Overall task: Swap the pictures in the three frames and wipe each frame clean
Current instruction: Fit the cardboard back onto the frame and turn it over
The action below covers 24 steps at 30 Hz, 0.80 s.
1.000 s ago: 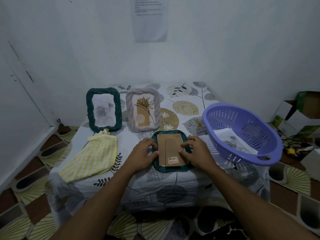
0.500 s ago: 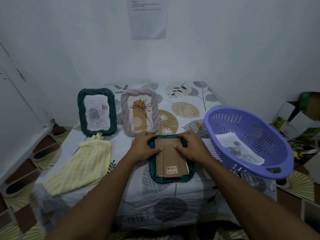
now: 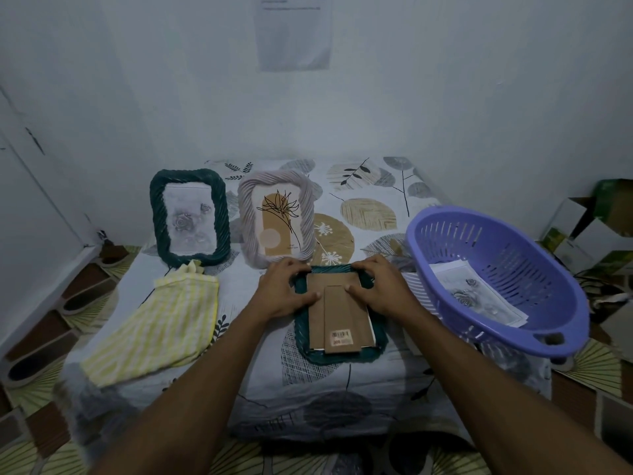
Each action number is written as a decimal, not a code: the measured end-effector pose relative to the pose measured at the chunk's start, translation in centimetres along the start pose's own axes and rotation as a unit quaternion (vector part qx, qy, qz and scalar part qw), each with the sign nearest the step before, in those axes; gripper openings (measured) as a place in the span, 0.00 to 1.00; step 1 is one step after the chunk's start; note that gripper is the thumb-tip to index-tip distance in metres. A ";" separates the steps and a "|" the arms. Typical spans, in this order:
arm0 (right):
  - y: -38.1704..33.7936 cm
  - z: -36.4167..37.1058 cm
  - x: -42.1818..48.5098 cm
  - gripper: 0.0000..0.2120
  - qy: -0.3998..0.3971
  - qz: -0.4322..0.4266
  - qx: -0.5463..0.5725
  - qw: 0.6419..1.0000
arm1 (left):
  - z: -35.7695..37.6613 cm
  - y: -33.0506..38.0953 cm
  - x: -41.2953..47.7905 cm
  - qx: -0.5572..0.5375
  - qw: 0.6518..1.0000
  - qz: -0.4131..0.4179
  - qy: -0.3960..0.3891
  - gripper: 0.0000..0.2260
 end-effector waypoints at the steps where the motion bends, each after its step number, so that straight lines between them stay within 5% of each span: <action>1: 0.0 0.0 0.1 0.26 -0.003 0.002 0.003 1.000 | 0.0 0.0 0.0 -0.005 1.000 -0.004 -0.005 0.34; 15: 0.1 0.0 0.2 0.20 -0.007 0.010 0.043 0.999 | -0.1 -0.6 0.5 -0.059 0.998 -0.013 -0.023 0.27; 24: -0.3 0.7 -0.4 0.21 -0.001 0.002 0.061 0.998 | -0.8 -0.4 0.1 -0.091 0.995 -0.023 0.031 0.10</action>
Point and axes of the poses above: each hand's wrist, its own x-axis towards the middle knuckle, its own z-axis out of the palm, y = z × x, the point moved 8 cm from there along x, towards the middle knuckle, and after that the axes turned 4 degrees about -y, right-handed, at the moved point
